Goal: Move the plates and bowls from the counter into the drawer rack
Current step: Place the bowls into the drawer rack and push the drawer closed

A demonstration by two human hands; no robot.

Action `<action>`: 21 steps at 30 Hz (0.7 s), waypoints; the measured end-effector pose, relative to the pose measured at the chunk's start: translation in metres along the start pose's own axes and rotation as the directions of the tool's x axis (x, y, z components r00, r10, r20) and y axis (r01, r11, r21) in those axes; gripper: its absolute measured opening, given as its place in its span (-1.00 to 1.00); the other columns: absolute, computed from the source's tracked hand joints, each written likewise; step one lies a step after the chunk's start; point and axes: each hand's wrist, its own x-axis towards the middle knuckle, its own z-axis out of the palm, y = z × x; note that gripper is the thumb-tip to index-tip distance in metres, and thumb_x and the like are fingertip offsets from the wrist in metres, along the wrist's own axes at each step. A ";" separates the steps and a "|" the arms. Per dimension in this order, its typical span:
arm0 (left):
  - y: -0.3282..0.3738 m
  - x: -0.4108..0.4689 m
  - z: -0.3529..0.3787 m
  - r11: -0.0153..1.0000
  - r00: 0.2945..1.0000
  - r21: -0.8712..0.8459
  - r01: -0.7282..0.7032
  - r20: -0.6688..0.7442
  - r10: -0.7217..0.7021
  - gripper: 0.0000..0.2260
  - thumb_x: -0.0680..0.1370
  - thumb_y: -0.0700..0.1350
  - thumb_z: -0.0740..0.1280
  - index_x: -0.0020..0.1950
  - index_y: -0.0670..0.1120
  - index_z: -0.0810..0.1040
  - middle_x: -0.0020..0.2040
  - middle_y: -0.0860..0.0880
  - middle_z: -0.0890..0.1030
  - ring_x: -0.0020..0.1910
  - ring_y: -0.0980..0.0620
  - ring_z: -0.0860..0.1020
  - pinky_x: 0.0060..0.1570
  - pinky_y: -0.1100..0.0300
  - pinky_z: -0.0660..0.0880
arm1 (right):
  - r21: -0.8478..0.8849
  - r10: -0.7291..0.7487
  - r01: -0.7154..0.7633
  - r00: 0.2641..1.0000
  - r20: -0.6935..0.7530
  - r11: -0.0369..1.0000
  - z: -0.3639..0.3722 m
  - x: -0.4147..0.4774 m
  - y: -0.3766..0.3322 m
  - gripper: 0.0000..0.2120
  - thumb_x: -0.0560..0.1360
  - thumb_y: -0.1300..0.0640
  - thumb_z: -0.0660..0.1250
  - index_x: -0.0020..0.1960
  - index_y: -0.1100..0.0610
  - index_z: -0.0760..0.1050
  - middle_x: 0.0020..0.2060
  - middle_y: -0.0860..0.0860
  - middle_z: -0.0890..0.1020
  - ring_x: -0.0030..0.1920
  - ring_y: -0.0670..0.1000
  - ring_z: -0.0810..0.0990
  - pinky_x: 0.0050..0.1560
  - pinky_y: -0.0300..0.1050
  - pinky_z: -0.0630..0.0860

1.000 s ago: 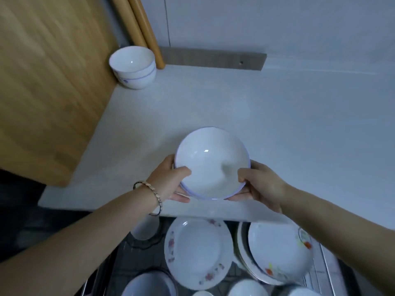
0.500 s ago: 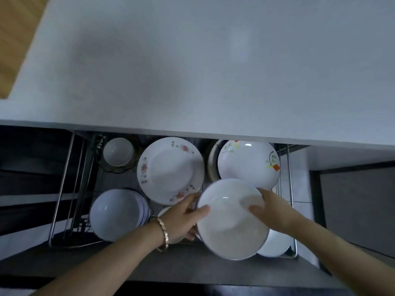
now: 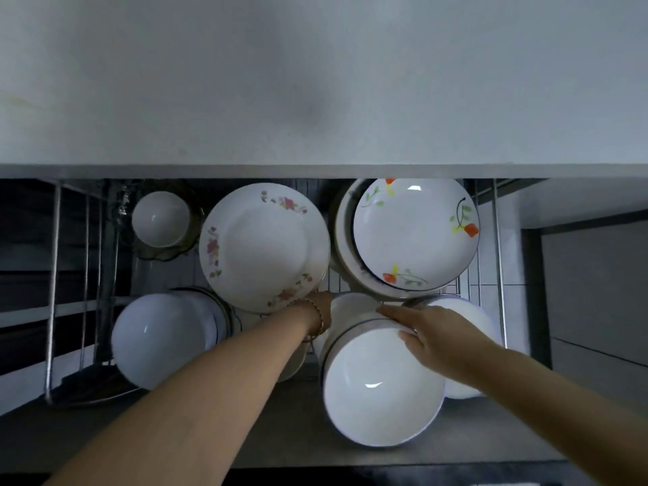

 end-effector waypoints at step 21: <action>-0.011 -0.058 -0.004 0.960 0.984 -0.242 -0.142 -0.138 0.110 -0.55 0.62 0.15 -0.03 -0.08 -0.13 0.50 -0.21 -0.10 0.52 -0.16 -0.06 0.50 -0.14 0.21 0.40 | -0.220 0.063 -0.031 0.988 0.142 0.975 0.022 0.068 -0.016 -0.63 0.62 0.24 0.05 0.41 0.09 0.31 0.14 0.13 0.60 0.14 0.14 0.61 0.10 -0.09 0.52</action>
